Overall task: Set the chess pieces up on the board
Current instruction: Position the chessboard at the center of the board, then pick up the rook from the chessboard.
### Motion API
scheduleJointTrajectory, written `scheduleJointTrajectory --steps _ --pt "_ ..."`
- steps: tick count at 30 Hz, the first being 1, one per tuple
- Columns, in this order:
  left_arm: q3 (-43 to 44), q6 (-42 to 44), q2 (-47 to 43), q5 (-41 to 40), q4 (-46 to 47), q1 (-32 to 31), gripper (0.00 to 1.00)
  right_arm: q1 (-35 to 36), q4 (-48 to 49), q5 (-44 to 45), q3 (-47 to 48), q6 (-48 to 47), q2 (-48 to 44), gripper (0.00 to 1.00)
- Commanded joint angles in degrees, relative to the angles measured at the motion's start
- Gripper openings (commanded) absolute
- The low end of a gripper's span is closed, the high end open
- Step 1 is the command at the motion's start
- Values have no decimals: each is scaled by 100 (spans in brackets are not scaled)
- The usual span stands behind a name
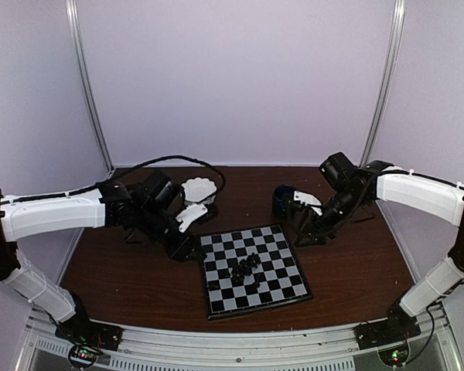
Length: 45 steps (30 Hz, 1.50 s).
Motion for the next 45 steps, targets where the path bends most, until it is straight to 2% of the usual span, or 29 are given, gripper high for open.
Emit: scheduleJointTrajectory --steps 1,3,7,11,15,17,21,29,39,45 --pt "-85 2230 223 938 -350 -66 36 -51 56 -134 31 -287 46 54" --pt "103 2692 383 823 -632 -137 36 -55 44 -186 1 -328 25 54" --pt "519 3095 841 313 -984 -321 33 -62 103 -155 -30 -293 -81 54" --pt "636 2783 1232 110 -939 -483 32 -109 218 19 -74 -245 -208 54" --pt "568 2335 1455 -289 -699 -842 45 -319 272 -48 -113 -188 -288 54" --pt "564 2076 1602 -489 -584 -1002 45 -426 276 -81 -107 -167 -307 54" --pt "587 1689 1790 -644 -483 -1083 41 -526 296 -130 -126 -141 -374 54" --pt "513 1253 1835 -1343 -421 -1284 39 -598 316 -141 -159 -155 -408 54" --pt "351 1077 1962 -1281 -368 -1476 34 -622 332 -172 -172 -164 -400 54" --pt "342 1096 2072 -1378 -360 -1496 26 -618 331 -172 -177 -164 -408 54"
